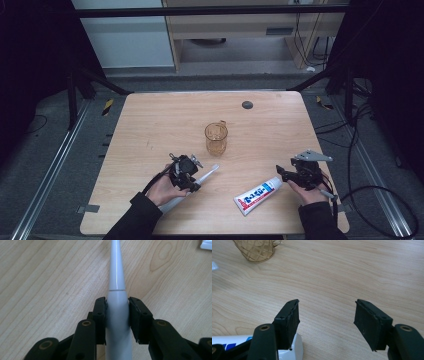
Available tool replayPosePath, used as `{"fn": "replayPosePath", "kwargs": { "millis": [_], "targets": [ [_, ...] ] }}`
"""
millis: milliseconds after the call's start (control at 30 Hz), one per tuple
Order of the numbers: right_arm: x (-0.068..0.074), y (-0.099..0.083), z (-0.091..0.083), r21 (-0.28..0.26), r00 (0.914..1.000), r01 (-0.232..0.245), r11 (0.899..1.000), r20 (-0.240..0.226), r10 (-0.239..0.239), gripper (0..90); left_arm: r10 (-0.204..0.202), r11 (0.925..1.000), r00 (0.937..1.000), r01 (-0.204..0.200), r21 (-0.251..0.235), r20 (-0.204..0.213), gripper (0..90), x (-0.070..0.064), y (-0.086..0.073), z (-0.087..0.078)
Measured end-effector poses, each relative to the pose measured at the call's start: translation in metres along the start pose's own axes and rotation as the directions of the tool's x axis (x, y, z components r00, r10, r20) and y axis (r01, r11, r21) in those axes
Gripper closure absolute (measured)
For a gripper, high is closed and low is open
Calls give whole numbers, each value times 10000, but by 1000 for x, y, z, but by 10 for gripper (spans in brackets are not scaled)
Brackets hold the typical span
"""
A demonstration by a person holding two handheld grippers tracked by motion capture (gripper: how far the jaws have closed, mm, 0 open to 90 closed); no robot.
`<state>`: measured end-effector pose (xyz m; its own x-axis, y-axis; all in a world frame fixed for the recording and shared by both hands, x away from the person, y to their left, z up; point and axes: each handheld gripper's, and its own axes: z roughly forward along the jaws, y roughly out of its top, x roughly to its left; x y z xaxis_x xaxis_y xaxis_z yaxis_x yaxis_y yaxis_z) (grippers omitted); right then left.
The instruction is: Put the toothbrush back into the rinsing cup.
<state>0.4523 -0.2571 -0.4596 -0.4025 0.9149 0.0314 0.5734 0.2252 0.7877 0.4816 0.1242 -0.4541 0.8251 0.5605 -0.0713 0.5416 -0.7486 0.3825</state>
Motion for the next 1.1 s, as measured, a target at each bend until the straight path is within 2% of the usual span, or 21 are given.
{"fn": "replayPosePath", "kwargs": {
  "millis": [167,333,600,767,933,967,1100],
  "targets": [
    [0,0,0,4,10000,-9,10000,-17,9,365,-54,9995,10000,53,-304,-33,675,0,-1,-8],
    [0,0,0,20,10000,-27,10000,-27,27,366,-258,9962,9995,240,-837,-199,675,1,-2,-17],
    [1,0,0,46,10000,-54,10000,-44,55,367,-373,9838,9980,276,-1772,-514,676,1,-4,-40],
    [1,0,0,48,10000,-52,10000,-22,52,368,-562,9659,9955,348,-2565,-768,676,2,-7,-57],
    [1,0,0,34,10000,-18,10000,0,18,369,-831,9409,9914,446,-3358,-1010,676,4,-10,-71],
    [1,0,0,35,10000,-19,10000,-1,19,368,-911,9337,9898,467,-3549,-1095,676,4,-11,-74],
    [1,0,0,35,10000,-59,10000,-9,59,367,-1121,9140,9849,500,-4027,-1321,676,6,-14,-81]
  ]
}}
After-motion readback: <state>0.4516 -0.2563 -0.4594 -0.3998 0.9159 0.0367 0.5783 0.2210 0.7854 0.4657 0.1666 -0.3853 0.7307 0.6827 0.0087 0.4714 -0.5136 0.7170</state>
